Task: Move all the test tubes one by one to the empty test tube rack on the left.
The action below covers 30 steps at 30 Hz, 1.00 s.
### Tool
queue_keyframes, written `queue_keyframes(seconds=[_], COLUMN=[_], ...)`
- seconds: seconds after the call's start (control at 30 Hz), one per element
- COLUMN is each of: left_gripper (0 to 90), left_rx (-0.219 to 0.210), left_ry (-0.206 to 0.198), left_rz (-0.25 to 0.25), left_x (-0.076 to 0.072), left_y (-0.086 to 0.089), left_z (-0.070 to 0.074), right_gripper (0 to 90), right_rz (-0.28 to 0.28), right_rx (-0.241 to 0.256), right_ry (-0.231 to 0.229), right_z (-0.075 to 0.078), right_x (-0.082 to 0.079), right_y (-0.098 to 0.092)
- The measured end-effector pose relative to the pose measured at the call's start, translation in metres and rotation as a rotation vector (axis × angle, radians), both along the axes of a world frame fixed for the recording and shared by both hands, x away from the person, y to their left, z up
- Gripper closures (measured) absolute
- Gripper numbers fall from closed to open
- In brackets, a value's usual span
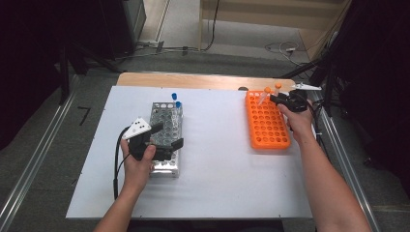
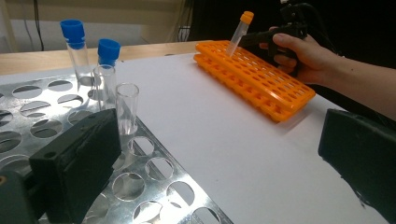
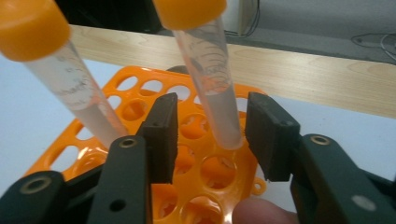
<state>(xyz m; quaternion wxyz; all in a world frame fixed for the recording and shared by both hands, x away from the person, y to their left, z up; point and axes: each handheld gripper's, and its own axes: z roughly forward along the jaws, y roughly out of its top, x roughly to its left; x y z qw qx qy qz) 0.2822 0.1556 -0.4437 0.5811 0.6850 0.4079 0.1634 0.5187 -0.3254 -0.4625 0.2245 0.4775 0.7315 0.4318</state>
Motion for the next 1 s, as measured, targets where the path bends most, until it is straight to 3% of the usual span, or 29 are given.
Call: queue_keyframes(seconds=[0.3,0.63,0.83,1.0], left_gripper=[0.0,0.0,0.0,0.0], left_rx=[-0.001,-0.001,0.001,0.004], left_ry=[0.002,0.002,0.0,-0.003], left_rz=[-0.001,-0.001,0.0,-0.001], left_x=[0.0,0.0,0.0,0.0], left_y=[0.0,0.0,-0.001,-0.001], left_z=[0.0,0.0,0.0,0.0], right_gripper=[71.5,72.6,72.8,72.8], right_rz=[-0.054,-0.064,-0.023,0.008], right_rx=[-0.033,0.016,0.04,0.043], right_ry=[-0.022,-0.08,-0.095,-0.089], right_z=[-0.005,0.014,0.027,0.026], right_x=[0.002,-0.01,-0.027,-0.045], right_y=[0.003,-0.003,-0.001,0.002])
